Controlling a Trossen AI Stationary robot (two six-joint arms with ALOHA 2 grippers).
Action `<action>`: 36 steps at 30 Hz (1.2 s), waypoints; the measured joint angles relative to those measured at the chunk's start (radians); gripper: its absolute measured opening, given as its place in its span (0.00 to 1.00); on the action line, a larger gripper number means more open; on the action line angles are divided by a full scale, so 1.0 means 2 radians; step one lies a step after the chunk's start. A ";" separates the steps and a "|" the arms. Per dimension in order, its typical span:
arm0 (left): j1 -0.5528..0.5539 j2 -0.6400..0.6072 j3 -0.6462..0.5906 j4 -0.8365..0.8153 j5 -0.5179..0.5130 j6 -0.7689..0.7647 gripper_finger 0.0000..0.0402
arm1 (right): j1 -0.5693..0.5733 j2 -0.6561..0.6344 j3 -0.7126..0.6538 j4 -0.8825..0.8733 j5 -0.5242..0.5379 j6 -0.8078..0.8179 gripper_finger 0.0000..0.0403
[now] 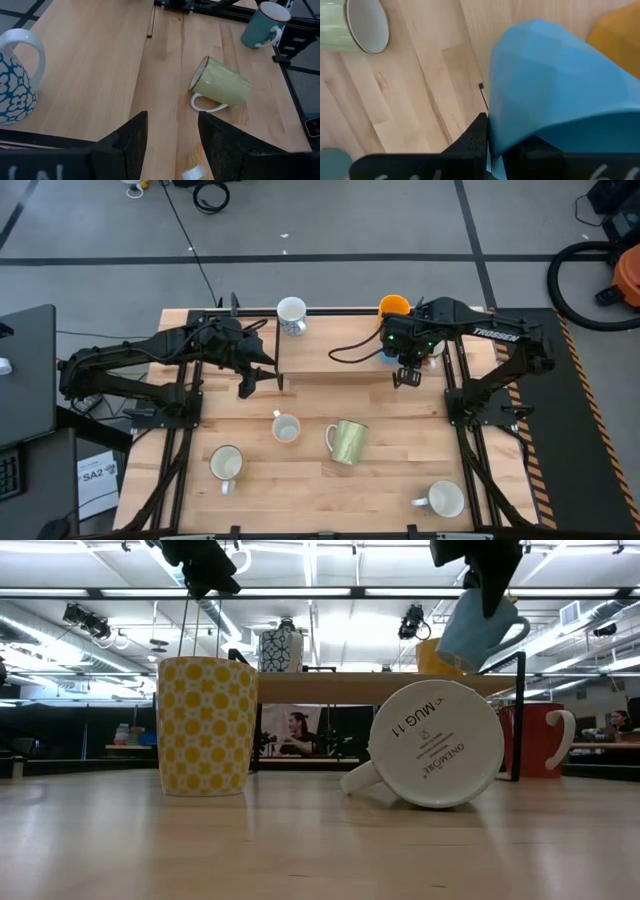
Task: Place coffee mugs
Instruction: Put the light blue mug on the shelf
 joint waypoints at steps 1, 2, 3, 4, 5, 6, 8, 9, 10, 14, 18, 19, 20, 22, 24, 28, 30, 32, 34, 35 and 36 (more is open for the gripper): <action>0.000 0.000 0.000 0.000 0.000 0.000 0.45 | 0.000 0.000 0.000 0.000 0.002 0.000 0.10; 0.000 0.000 0.000 0.000 0.000 0.000 0.45 | 0.000 0.000 0.000 0.000 0.004 0.000 0.10; 0.000 0.000 0.000 0.000 0.000 0.000 0.45 | 0.000 0.000 0.000 0.000 0.006 0.000 0.10; 0.000 0.000 0.000 0.000 0.000 0.000 0.45 | 0.000 0.000 0.000 0.000 0.008 0.000 0.10; 0.000 0.000 0.000 0.000 0.000 0.000 0.45 | 0.000 0.000 0.000 0.000 0.008 0.000 0.10; 0.000 0.000 0.000 0.000 0.000 0.000 0.45 | 0.000 0.000 0.000 0.000 0.009 0.000 0.10; 0.000 0.000 0.000 0.000 0.000 0.000 0.45 | 0.000 0.004 0.000 0.000 0.008 0.000 0.10; 0.000 0.000 0.000 0.000 0.000 0.000 0.45 | 0.000 0.008 0.000 0.000 0.008 0.000 0.10; 0.000 0.000 0.000 0.000 0.000 0.000 0.45 | 0.000 0.013 0.000 0.000 0.008 0.000 0.10; 0.000 0.000 0.000 0.001 0.000 0.000 0.45 | 0.000 0.036 0.001 0.000 0.008 -0.016 0.10; 0.000 0.000 0.000 0.001 0.000 0.000 0.45 | 0.001 0.047 0.003 -0.002 0.009 -0.024 0.10; 0.000 0.000 0.000 0.001 0.000 0.000 0.45 | 0.000 0.047 0.002 -0.002 0.009 -0.025 0.10; 0.000 0.000 0.000 0.001 0.000 0.000 0.45 | 0.000 0.046 0.002 -0.001 0.009 -0.025 0.10; 0.000 0.000 0.000 0.001 0.000 0.000 0.45 | 0.000 0.043 0.001 -0.001 0.009 -0.025 0.10; 0.000 0.000 0.000 0.001 0.000 0.000 0.45 | 0.000 0.041 0.002 0.000 0.009 -0.026 0.11; 0.000 0.000 0.000 0.001 0.000 0.000 0.45 | 0.000 0.040 0.003 0.002 0.008 -0.026 0.14; 0.000 0.000 0.000 0.001 0.000 0.000 0.45 | 0.000 0.040 0.003 0.002 0.009 -0.026 0.15; 0.000 0.000 0.000 0.001 0.000 0.000 0.45 | 0.000 0.040 0.003 0.002 0.009 -0.026 0.16; 0.000 0.000 0.000 0.002 0.000 0.000 0.45 | 0.000 0.040 0.003 0.002 0.009 -0.026 0.16; 0.000 0.000 0.000 0.001 0.000 0.000 0.45 | 0.000 0.040 0.003 0.002 0.009 -0.026 0.16; 0.000 0.000 0.000 0.001 0.000 0.000 0.45 | 0.000 0.040 0.003 0.002 0.009 -0.025 0.16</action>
